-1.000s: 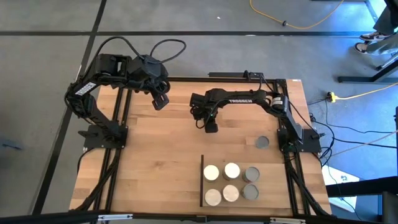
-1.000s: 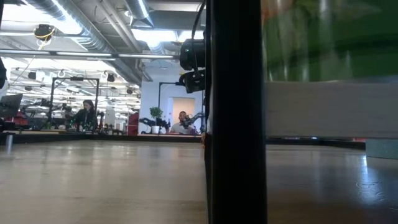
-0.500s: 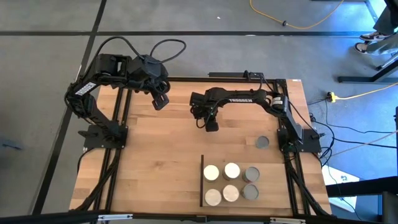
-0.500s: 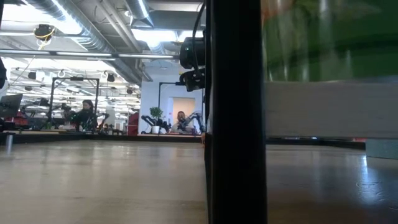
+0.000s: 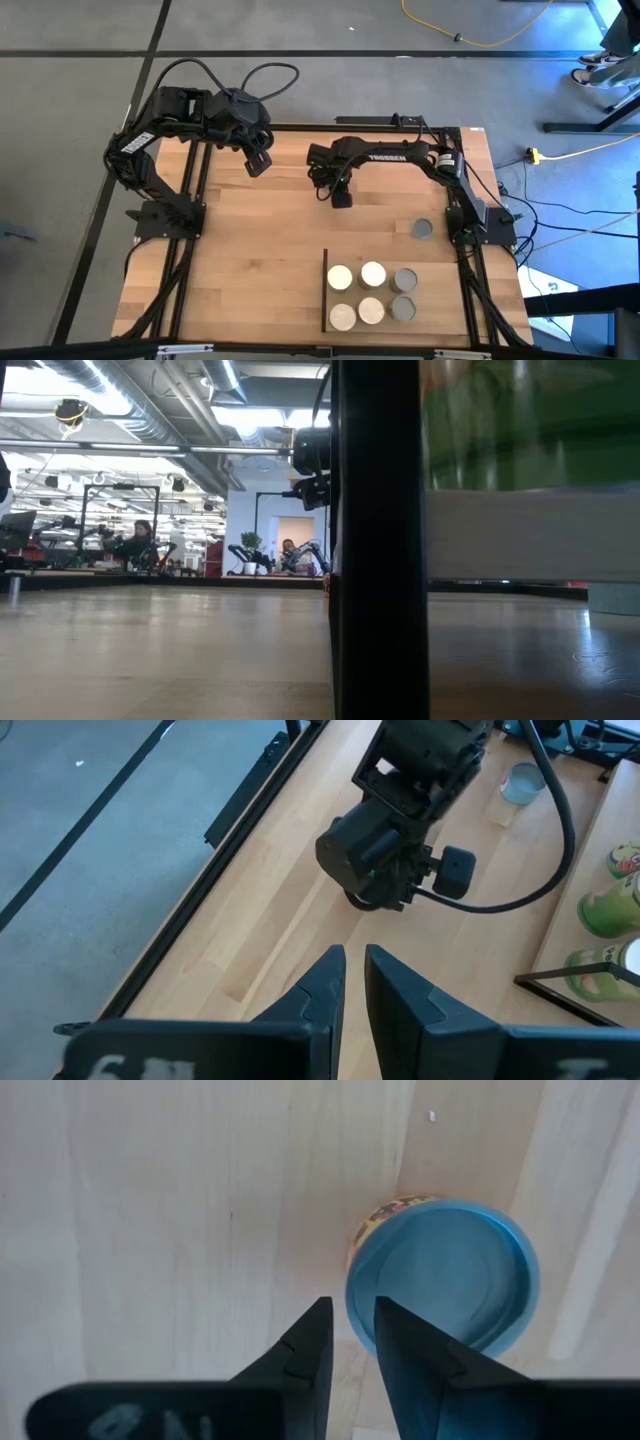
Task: Pick and place cans onto a shelf
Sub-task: Put the canned orange on the shelf
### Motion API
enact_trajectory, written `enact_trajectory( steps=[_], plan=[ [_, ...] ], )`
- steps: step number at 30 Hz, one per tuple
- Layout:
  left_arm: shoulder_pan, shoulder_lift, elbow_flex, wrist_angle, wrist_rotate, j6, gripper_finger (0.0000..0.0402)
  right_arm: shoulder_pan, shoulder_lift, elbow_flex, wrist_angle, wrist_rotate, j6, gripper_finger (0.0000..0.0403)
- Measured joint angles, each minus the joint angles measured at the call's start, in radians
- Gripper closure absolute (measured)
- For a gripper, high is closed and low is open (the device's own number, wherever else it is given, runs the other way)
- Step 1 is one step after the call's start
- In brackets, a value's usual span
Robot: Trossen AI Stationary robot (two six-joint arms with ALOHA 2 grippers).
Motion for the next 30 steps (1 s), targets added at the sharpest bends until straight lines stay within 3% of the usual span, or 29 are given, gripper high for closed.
enact_trajectory(
  steps=[30],
  plan=[
    [0.0, 0.0, 0.0, 0.0, 0.0, 0.0, 0.0365, -0.006, 0.02, -0.004, 0.031, -0.016, -0.008, 0.0322]
  ],
)
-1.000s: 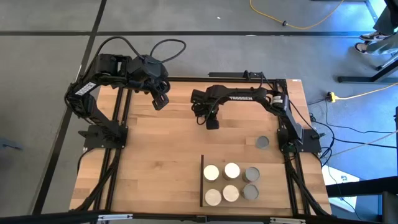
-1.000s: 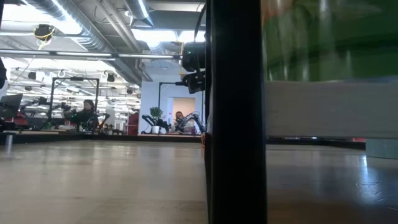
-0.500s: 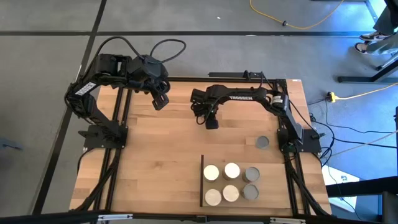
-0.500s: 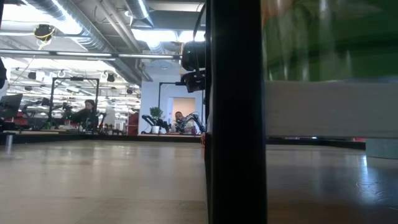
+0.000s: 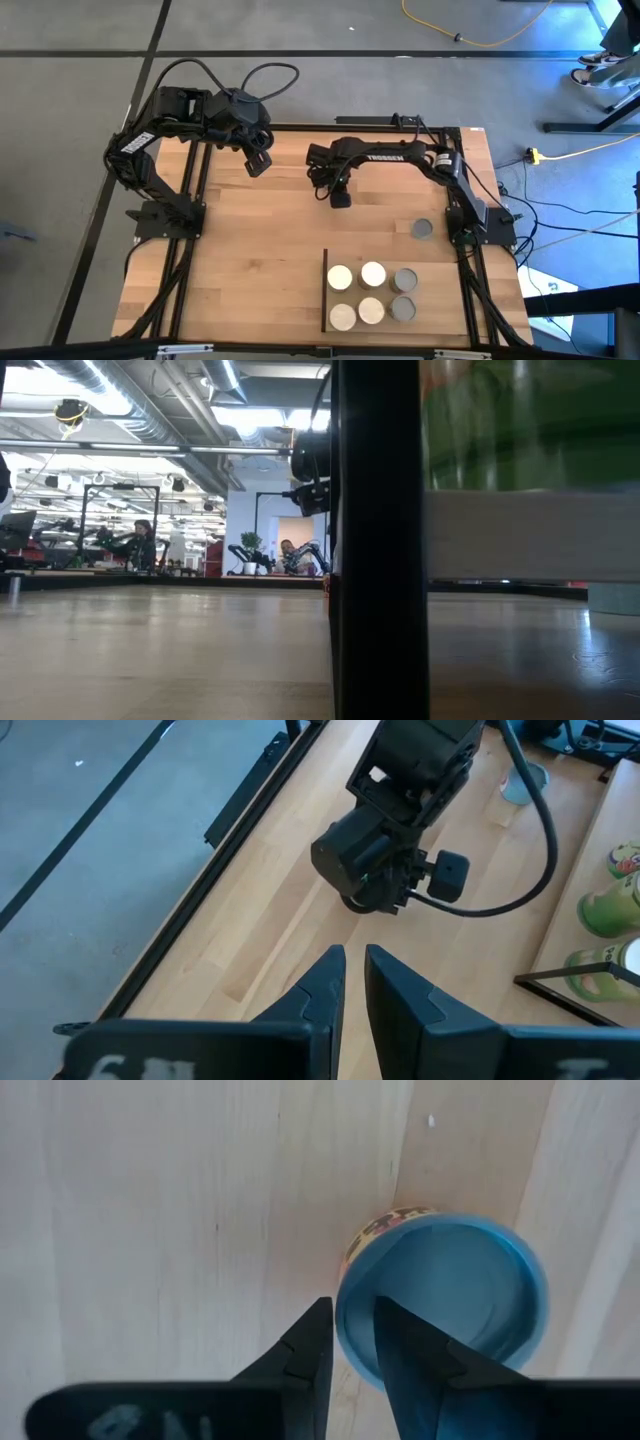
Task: Pick and place cans onto a shelf
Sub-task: Put the canned orange on the shelf
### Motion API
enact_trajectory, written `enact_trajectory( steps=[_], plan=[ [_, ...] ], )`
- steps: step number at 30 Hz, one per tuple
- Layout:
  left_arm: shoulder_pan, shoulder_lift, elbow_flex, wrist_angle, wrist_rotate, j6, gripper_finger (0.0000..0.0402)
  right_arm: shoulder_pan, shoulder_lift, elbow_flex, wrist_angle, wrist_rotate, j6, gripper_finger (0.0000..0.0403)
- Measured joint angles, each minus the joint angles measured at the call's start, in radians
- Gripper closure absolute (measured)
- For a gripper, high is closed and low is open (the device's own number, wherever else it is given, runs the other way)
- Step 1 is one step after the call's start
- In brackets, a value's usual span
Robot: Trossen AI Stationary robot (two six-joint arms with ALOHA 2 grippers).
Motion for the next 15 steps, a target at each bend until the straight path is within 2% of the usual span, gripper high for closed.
enact_trajectory(
  steps=[11, 15],
  plan=[
    [0.0, 0.0, 0.0, 0.0, 0.0, 0.0, 0.0365, -0.003, 0.007, -0.022, 0.019, 0.008, 0.001, 0.0324],
    [0.0, 0.0, 0.0, 0.0, 0.0, 0.0, 0.0365, -0.003, 0.007, -0.024, 0.027, 0.008, 0.001, 0.0348]
  ],
)
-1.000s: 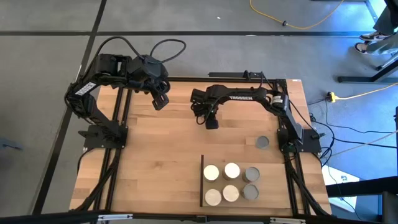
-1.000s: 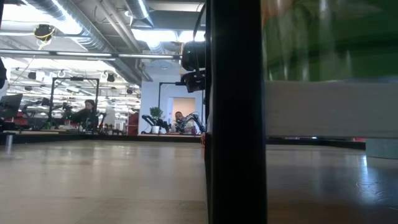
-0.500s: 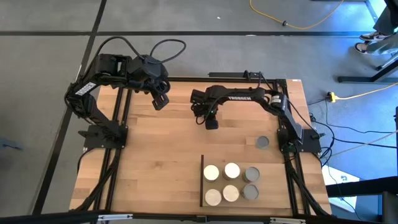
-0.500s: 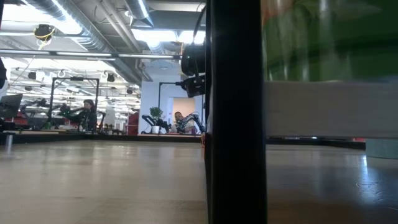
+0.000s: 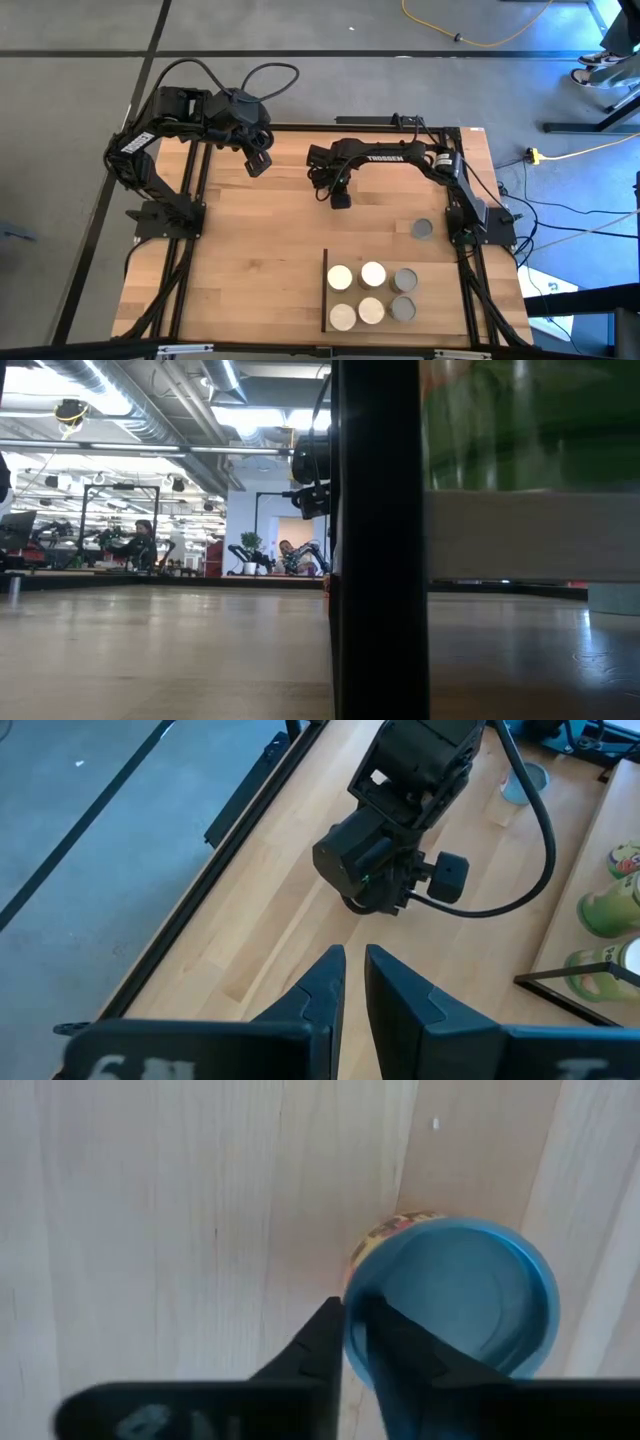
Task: Pick and place cans onto a shelf
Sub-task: Put the canned orange on the shelf
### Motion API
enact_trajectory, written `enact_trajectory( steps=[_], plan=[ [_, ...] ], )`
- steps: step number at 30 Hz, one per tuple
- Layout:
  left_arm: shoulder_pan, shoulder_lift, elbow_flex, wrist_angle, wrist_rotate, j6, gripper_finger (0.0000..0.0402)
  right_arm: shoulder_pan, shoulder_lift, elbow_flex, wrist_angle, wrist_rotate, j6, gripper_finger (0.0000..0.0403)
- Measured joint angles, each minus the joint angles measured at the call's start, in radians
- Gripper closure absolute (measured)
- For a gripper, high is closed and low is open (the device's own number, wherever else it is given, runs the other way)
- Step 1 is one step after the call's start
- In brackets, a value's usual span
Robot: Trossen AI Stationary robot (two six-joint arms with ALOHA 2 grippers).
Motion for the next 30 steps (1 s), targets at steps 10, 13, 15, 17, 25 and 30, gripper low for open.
enact_trajectory(
  steps=[10, 13, 15, 17, 25, 30],
  plan=[
    [0.0, 0.0, 0.0, 0.0, 0.0, 0.0, 0.0365, -0.001, -0.004, -0.001, 0.021, 0.002, 0.0, 0.0397],
    [0.0, 0.0, 0.0, 0.0, 0.0, 0.0, 0.0365, 0.003, -0.009, 0.009, -0.011, 0.042, 0.02, 0.0397],
    [0.0, 0.0, 0.0, 0.0, 0.0, 0.001, 0.0365, 0.006, -0.01, 0.04, -0.075, 0.078, 0.021, 0.0399],
    [0.0, 0.0, 0.0, 0.0, 0.0, 0.001, 0.0365, 0.014, -0.014, 0.076, -0.117, 0.122, 0.024, 0.04],
    [0.0, 0.0, 0.0, 0.0, 0.0, 0.002, 0.0365, 0.059, -0.016, 0.27, -0.33, 0.137, 0.073, 0.0401],
    [-0.001, 0.0, 0.0, 0.0, 0.0, 0.002, 0.0365, 0.091, -0.017, 0.395, -0.411, 0.137, 0.111, 0.0401]
  ],
)
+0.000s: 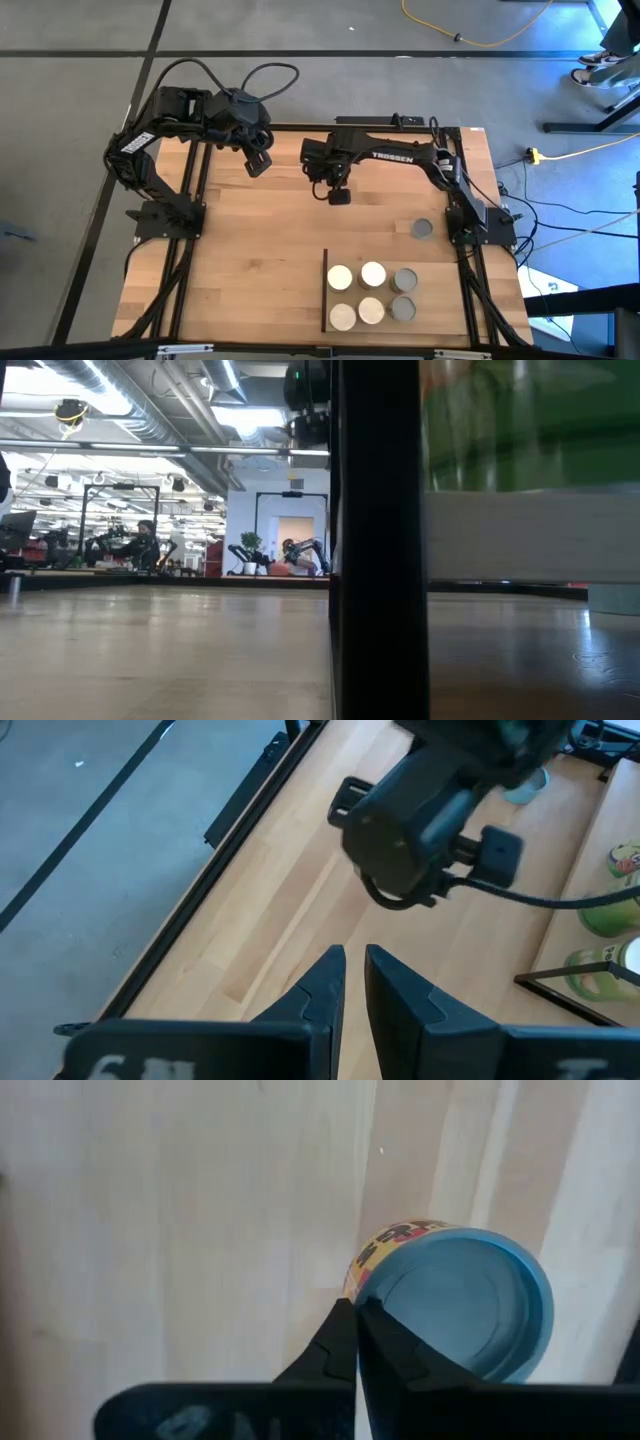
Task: Pick and place cans onto a shelf
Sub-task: Put the canned orange on the shelf
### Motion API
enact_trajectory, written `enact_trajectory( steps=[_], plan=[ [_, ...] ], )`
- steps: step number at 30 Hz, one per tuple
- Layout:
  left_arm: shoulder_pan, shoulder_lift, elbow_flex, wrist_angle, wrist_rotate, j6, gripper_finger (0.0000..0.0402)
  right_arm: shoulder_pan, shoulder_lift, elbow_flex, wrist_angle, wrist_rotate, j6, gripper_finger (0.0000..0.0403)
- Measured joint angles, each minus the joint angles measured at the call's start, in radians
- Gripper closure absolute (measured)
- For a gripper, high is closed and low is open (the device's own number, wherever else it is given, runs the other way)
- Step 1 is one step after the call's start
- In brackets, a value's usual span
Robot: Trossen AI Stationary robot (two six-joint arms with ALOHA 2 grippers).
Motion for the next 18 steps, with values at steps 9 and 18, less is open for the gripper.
enact_trajectory(
  steps=[9, 18],
  plan=[
    [-0.039, 0.0, 0.0, 0.0, -0.001, 0.027, 0.0365, 0.05, -0.011, 0.146, -0.176, 0.117, 0.143, 0.0401],
    [-0.082, 0.0, 0.0, 0.0, 0.0, 0.027, 0.0365, 0.086, -0.104, 0.138, -0.177, 0.049, 0.243, 0.0401]
  ],
)
